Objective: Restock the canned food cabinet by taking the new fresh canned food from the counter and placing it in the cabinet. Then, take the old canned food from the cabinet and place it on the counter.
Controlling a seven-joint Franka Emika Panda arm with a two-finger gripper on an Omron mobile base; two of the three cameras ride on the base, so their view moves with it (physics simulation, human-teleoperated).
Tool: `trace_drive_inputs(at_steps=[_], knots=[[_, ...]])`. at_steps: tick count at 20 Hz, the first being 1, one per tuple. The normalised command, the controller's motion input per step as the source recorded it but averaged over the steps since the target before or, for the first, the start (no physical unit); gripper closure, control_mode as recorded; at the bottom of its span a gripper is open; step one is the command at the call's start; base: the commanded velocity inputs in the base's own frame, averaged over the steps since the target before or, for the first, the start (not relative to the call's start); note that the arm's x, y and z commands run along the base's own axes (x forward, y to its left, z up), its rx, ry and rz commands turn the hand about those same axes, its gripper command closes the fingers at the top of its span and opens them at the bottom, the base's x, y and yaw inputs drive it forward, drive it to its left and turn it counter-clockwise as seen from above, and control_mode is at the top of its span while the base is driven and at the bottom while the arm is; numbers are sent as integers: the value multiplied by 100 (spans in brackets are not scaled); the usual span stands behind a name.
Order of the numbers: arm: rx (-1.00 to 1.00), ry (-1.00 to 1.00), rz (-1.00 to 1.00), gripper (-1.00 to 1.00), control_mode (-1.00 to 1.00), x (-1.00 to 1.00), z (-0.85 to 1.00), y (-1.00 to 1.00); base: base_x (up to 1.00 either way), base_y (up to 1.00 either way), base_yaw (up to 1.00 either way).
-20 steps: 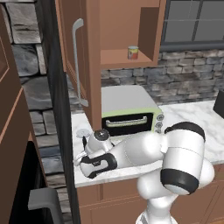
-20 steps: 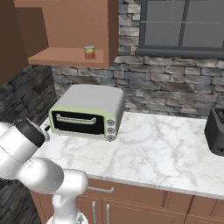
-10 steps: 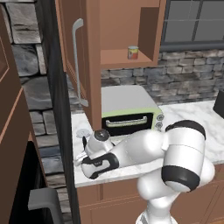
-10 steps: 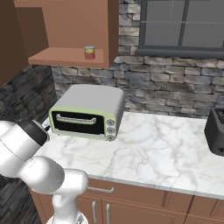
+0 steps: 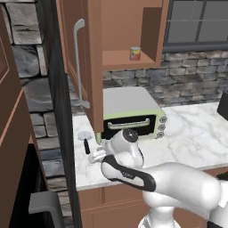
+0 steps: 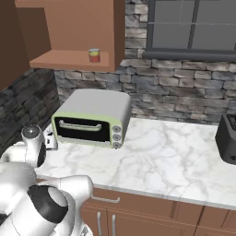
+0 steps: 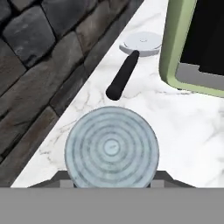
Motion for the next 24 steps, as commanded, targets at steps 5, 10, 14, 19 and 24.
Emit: trace_drive_inputs(at_steps=[5, 10, 14, 19, 24], knots=[[16, -10, -8, 100, -100, -52, 85, -100, 0, 0, 0], [12, -6, -9, 100, -100, -62, 100, -100, 0, 0, 0], [6, -1, -12, 100, -100, -61, 100, -100, 0, 0, 0], [1, -1, -16, 100, -100, -11, 100, -74, 0, 0, 0], [0, -9, -20, 100, -100, 1, 100, -24, 0, 0, 0]])
